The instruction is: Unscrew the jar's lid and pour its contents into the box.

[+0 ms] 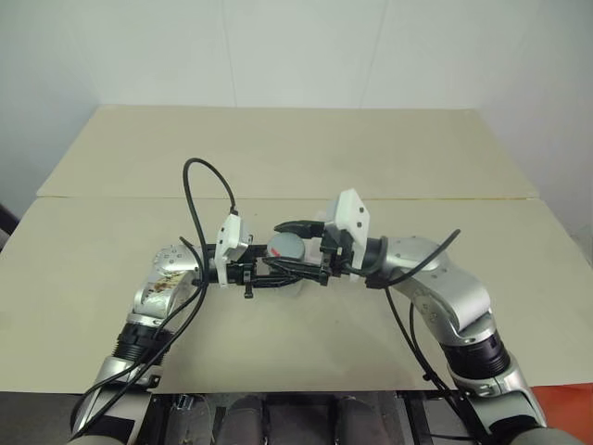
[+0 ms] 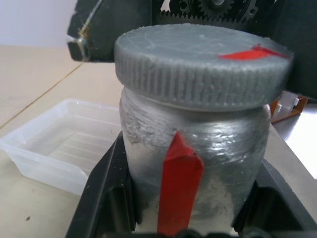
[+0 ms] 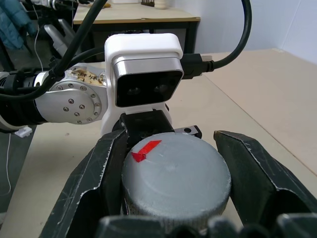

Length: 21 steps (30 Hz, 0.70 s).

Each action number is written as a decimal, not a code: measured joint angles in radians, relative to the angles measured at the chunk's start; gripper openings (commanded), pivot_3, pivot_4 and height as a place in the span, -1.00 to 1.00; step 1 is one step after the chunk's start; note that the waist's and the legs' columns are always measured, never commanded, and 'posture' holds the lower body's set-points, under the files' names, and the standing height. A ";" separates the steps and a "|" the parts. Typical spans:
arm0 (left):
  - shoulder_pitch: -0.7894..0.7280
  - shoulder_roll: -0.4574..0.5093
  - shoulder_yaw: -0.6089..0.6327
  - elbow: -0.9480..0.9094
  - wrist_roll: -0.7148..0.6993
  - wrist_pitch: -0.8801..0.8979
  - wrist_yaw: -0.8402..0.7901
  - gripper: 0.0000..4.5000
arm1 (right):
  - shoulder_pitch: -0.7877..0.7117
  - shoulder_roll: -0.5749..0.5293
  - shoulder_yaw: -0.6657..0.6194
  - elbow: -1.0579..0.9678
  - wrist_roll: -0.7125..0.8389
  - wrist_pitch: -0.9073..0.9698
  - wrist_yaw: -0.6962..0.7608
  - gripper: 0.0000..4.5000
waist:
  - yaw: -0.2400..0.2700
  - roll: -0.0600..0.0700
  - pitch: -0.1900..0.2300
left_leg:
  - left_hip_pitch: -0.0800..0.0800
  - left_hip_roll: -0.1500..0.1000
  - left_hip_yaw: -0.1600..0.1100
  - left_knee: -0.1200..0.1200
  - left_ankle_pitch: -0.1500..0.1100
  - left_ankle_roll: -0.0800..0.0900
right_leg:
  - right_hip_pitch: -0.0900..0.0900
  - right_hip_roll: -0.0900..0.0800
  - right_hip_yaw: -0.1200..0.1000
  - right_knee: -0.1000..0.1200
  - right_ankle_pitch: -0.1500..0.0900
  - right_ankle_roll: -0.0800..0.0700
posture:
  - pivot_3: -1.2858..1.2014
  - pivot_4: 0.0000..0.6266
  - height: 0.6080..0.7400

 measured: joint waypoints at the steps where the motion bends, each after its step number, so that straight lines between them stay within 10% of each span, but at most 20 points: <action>1: 0.000 0.000 -0.001 0.000 0.000 0.000 0.001 -0.14 | 0.003 0.000 0.000 0.002 0.000 -0.005 0.002 0.22 | 0.000 0.000 0.000 | 0.000 0.000 0.000 0.000 0.000 0.000 | 0.000 0.000 0.000 0.000 0.000 0.000 | 0.03 -0.52 1.00; 11: 0.006 0.005 -0.007 -0.004 0.000 0.000 0.004 -0.14 | 0.021 0.008 0.001 0.017 -0.008 -0.036 0.007 0.22 | 0.000 0.000 0.000 | 0.000 0.000 0.000 0.000 0.000 0.000 | 0.000 0.000 0.000 0.000 0.000 0.000 | 0.03 -0.52 1.00; 16: 0.020 0.026 0.001 0.008 0.000 0.002 0.004 -0.14 | 0.022 -0.001 0.000 0.017 -0.018 -0.045 0.011 0.89 | -0.001 0.000 0.000 | 0.000 0.000 0.000 0.000 0.000 0.000 | 0.000 0.000 0.000 0.000 0.000 0.000 | 0.03 -0.52 1.00; 21: 0.021 0.030 0.007 0.015 0.000 0.002 0.007 -0.14 | 0.027 -0.005 -0.001 0.017 -0.020 -0.045 0.014 0.89 | -0.001 0.000 0.000 | 0.000 0.000 0.000 0.000 0.000 0.000 | 0.000 0.000 0.000 0.000 0.000 0.000 | 0.03 -0.52 1.00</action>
